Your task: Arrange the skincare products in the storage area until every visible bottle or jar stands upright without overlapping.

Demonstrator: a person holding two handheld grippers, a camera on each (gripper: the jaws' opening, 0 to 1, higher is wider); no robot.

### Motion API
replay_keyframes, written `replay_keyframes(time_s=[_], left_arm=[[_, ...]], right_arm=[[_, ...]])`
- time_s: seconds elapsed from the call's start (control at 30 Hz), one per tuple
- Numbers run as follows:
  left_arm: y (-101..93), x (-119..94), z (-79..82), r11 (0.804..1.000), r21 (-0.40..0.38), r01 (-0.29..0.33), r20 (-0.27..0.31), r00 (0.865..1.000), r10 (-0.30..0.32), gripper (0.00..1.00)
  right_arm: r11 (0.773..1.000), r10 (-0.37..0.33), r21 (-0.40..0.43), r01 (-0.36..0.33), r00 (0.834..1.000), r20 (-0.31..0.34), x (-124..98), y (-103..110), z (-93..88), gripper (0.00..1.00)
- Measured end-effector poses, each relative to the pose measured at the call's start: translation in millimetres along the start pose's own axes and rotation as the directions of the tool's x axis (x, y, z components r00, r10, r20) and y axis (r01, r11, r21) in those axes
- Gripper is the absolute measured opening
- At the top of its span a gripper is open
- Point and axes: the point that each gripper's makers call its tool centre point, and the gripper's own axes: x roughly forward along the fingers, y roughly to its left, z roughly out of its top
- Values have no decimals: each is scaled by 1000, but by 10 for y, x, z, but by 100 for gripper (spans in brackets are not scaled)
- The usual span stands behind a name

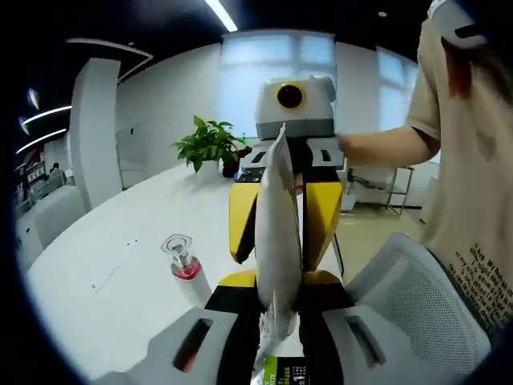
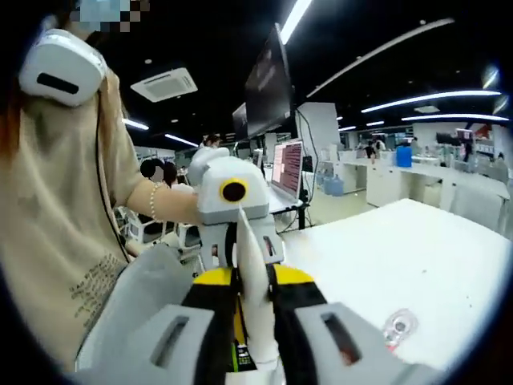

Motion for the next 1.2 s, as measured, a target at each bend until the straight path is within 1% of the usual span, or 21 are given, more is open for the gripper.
replay_keyframes(time_s=[0.03, 0.07, 0.1, 0.13, 0.2, 0.23, 0.33, 0.4, 0.53, 0.67, 0.7, 0.73, 0.77, 0.8, 0.9, 1.0, 1.07, 1.2], left_arm=[[37, 21, -10, 1000, 7, -5, -5, 1000, 5, 12], [71, 31, -20, 1000, 9, -6, -7, 1000, 6, 12], [136, 36, -36, 1000, 2, -5, -6, 1000, 5, 12], [172, 41, -40, 1000, -10, -5, 1, 1000, 5, 12], [268, 63, -62, 1000, -24, -6, 8, 1000, 7, 12], [321, 84, -85, 1000, -22, -12, 3, 1000, 12, 12], [426, 141, -148, 1000, -15, -24, -20, 1000, 24, 12], [507, 161, -185, 999, -16, -31, -25, 999, 31, 12], [621, 213, -254, 999, -9, -42, -45, 998, 41, 13], [785, 286, -413, 998, -1, -59, -83, 995, 59, 13], [820, 313, -460, 998, 1, -57, -91, 994, 57, 13], [829, 323, -475, 998, 7, -56, -92, 994, 56, 13], [872, 348, -520, 998, 45, -54, -102, 993, 58, 13], [897, 367, -542, 996, 70, -55, -110, 992, 62, 13], [930, 435, -612, 996, 83, -40, -123, 991, 50, 13], [944, 476, -665, 998, 64, -26, -125, 992, 33, 13], [978, 496, -713, 999, 45, -27, -128, 991, 33, 13], [1056, 513, -801, 1000, 9, -28, -125, 992, 29, 14]], right_arm=[[1000, -17, 13, 17, 1000, -1, 16, -38, -20, 20], [1000, -20, 23, 20, 1000, 7, 25, -49, -23, 22], [999, -33, 22, 33, 999, 15, 28, -77, -34, 25], [998, -64, 30, 63, 997, 36, 35, -129, -31, 28], [994, -91, 61, 88, 994, 55, 42, -168, -52, 36], [992, -105, 69, 101, 993, 56, 43, -191, -85, 41], [987, -145, 78, 141, 989, 38, 28, -228, -187, 50], [976, -199, 96, 195, 979, 32, -27, -292, -251, 52], [959, -262, 126, 255, 964, 46, -138, -316, -322, 59], [933, -325, 172, 316, 945, 29, -260, -301, -489, 63], [921, -346, 197, 335, 938, 24, -298, -291, -559, 65], [914, -356, 216, 344, 934, 17, -320, -278, -617, 67], [902, -369, 240, 360, 930, -8, -352, -246, -727, 68], [895, -377, 249, 370, 926, -23, -372, -228, -790, 68], [873, -399, 286, 395, 916, -47, -448, -163, -967, 70], [844, -432, 325, 426, 900, -57, -536, -135, -1093, 73], [818, -465, 351, 455, 883, -61, -612, -140, -1153, 74], [801, -487, 359, 478, 870, -73, -698, -138, -1201, 75]])
